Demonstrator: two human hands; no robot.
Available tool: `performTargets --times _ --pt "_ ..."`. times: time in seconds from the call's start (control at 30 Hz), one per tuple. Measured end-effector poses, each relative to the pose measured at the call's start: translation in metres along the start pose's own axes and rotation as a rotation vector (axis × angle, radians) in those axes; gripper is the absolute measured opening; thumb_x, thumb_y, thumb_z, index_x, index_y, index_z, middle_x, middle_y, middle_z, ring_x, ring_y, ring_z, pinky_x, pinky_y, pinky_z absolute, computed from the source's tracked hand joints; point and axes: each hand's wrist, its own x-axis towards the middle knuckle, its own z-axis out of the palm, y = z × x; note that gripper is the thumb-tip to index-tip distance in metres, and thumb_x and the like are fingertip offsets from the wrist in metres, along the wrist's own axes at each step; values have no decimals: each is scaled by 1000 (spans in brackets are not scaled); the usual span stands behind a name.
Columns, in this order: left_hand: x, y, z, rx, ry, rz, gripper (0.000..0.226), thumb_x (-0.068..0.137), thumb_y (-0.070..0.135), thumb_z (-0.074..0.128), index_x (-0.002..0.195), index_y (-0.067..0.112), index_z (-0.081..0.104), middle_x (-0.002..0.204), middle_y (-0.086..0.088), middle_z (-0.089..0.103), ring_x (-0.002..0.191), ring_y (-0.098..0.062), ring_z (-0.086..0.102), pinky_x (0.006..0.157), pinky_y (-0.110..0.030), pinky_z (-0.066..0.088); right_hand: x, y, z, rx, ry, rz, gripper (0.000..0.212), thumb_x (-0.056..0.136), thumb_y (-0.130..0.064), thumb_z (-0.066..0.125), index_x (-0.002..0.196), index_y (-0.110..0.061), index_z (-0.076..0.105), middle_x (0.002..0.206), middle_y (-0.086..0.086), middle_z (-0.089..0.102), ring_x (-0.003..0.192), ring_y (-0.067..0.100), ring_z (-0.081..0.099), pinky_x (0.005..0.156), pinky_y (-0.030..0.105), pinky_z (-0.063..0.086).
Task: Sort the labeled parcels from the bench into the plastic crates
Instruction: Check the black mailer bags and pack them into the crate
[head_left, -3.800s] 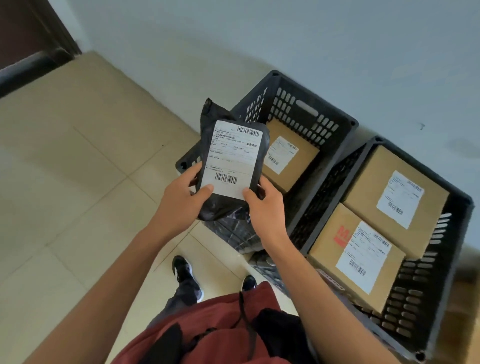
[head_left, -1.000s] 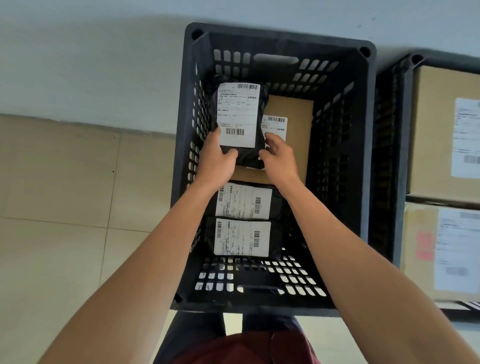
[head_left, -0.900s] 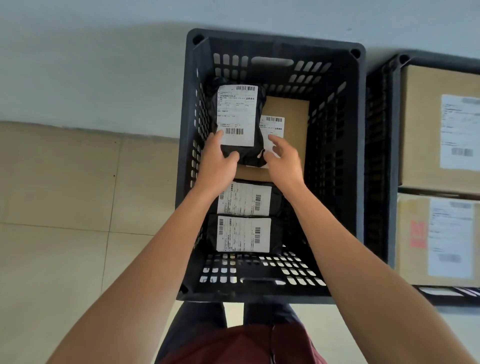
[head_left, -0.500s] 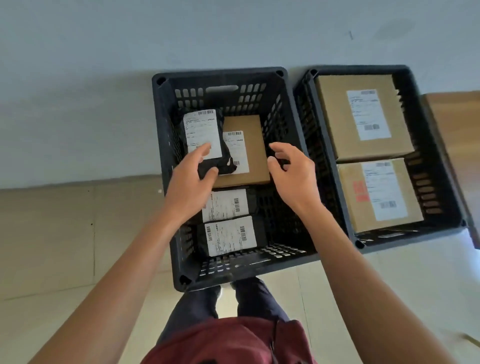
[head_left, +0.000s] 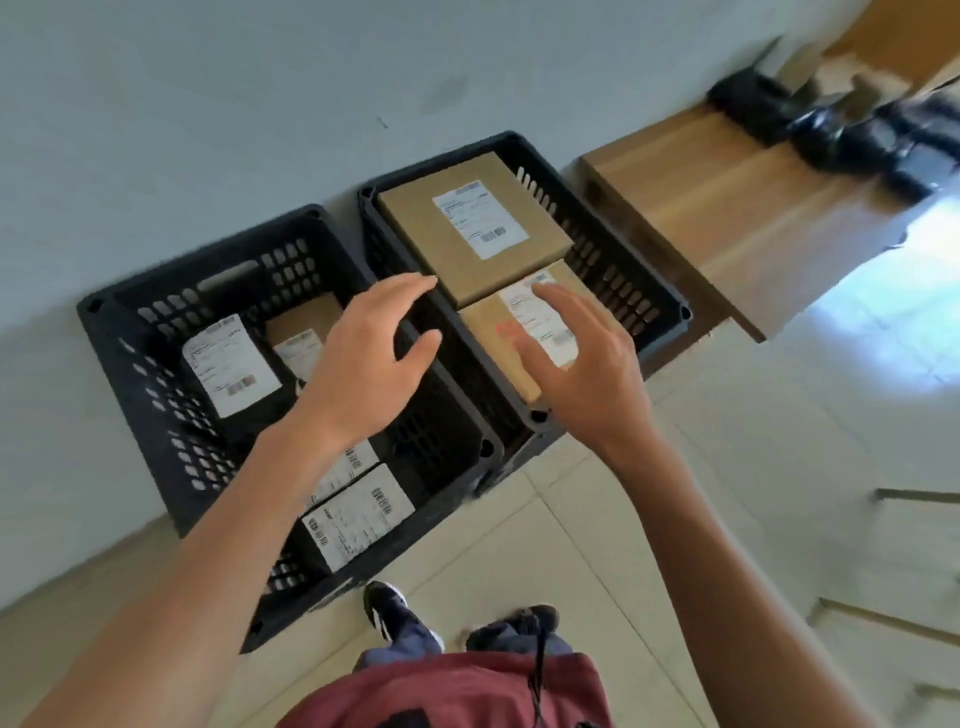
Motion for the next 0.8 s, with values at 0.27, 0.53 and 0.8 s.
performTargets --times 0.27,0.53,0.8 --pt "24 129 86 -36 -122 180 54 103 26 62 155 24 46 159 9 45 141 3 33 120 -24 25 -48 81 -124 -21 159 119 54 100 -40 64 151 -28 51 155 -6 51 146 13 39 118 34 28" --pt "45 238 153 -52 -180 412 52 104 25 62 154 23 48 155 7 50 140 -2 42 115 -24 33 -85 149 -210 -8 391 151 50 96 -35 68 143 -20 61 148 -2 59 140 17 51 119 36 38" --pt "59 302 221 -84 -372 491 60 99 38 67 155 33 45 153 10 51 142 -5 43 119 -36 38 -116 215 -259 -33 434 313 49 99 -32 68 146 -23 58 153 -4 54 143 14 47 117 29 34"
